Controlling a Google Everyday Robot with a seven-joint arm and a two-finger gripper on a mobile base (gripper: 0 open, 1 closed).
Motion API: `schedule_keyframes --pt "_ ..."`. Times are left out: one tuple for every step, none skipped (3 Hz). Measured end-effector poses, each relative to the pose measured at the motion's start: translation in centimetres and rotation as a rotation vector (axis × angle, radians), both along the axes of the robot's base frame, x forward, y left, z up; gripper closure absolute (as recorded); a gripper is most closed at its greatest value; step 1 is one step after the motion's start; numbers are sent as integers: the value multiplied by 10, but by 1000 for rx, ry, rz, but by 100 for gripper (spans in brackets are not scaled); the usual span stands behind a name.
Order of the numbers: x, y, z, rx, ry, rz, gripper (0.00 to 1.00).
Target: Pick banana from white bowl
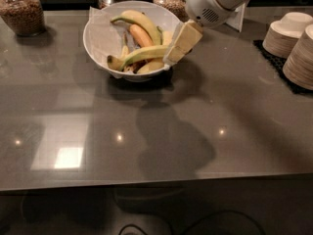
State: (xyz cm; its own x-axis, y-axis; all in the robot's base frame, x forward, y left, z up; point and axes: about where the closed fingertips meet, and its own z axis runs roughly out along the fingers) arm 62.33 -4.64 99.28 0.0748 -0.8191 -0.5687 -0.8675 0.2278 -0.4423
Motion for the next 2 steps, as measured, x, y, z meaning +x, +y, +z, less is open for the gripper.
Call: schedule_keyframes --pt "20 19 -9 1 -21 36 4" --pt "36 38 -24 3 -14 68 23"
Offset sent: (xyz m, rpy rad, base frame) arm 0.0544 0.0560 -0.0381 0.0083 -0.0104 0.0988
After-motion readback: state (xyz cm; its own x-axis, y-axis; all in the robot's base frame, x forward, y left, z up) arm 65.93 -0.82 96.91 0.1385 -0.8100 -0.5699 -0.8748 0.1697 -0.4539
